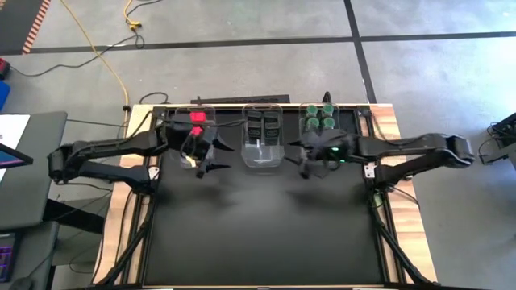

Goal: Sort spices by type
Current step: Return to Home Position

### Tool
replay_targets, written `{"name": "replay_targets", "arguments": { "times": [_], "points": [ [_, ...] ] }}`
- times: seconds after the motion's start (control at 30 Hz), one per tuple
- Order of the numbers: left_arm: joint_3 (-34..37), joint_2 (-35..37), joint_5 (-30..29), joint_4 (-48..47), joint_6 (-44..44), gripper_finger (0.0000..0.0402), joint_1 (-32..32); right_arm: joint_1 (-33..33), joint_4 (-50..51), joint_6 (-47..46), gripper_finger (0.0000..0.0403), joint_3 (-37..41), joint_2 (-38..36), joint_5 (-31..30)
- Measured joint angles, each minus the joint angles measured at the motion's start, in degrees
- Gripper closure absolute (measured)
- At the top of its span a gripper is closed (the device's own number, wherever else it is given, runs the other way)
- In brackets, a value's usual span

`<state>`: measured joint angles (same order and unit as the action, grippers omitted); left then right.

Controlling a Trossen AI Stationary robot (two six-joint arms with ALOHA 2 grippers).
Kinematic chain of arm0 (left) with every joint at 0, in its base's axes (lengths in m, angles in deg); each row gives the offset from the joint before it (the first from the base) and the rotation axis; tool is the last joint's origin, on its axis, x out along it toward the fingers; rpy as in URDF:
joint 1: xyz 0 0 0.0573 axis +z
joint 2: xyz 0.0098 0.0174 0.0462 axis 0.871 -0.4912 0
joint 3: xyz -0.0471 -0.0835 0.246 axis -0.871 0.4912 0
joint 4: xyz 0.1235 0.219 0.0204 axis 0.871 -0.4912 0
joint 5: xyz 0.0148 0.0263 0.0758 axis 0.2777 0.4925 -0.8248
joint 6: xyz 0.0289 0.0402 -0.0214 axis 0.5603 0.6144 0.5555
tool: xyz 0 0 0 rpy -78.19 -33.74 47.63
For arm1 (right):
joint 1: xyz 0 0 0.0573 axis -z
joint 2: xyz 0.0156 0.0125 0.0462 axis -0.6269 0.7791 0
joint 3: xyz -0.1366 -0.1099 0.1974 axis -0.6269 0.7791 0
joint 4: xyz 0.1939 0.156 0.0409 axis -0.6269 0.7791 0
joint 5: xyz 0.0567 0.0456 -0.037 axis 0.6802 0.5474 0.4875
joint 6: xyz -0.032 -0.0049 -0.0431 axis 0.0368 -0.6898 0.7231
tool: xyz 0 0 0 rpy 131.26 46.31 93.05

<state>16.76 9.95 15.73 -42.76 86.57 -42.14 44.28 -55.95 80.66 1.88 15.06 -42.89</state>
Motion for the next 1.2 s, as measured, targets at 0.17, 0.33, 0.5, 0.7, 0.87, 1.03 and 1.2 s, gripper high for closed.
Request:
{"name": "replay_targets", "arguments": {
  "times": [0.17,0.33,0.5,0.7,0.87,1.03,1.2],
  "points": [
    [1.98,0.02,-2.87,3.03,-2.62,0.0120,-1.60,-0.82,-1.26,-1.47,0.0117,11.02,-14.70,1.98],
    [2.60,0.02,-5.61,3.27,-3.58,0.0120,-1.95,-0.33,-1.15,-1.62,0.0117,18.19,-25.38,8.24],
    [2.66,0.02,-7.38,3.31,-5.91,0.0120,-2.18,-0.32,-1.08,-1.66,0.0117,22.93,-31.13,12.66],
    [2.66,0.02,-7.88,3.92,-7.12,0.0120,-3.28,-2.09,-1.06,-4.56,0.0117,25.88,-35.98,4.77],
    [2.66,0.02,-8.20,3.89,-8.05,0.0120,-4.82,-5.78,-1.03,-4.58,0.0117,27.59,-39.58,-0.82],
    [2.66,0.02,-11.42,3.85,-8.07,0.0120,-6.45,-9.51,0.52,-4.60,0.0117,28.68,-43.82,-2.15],
    [2.66,0.02,-11.68,3.87,-8.05,0.0120,-7.17,-10.63,6.77,-4.78,0.0117,28.68,-49.17,-4.47]
  ]
}}
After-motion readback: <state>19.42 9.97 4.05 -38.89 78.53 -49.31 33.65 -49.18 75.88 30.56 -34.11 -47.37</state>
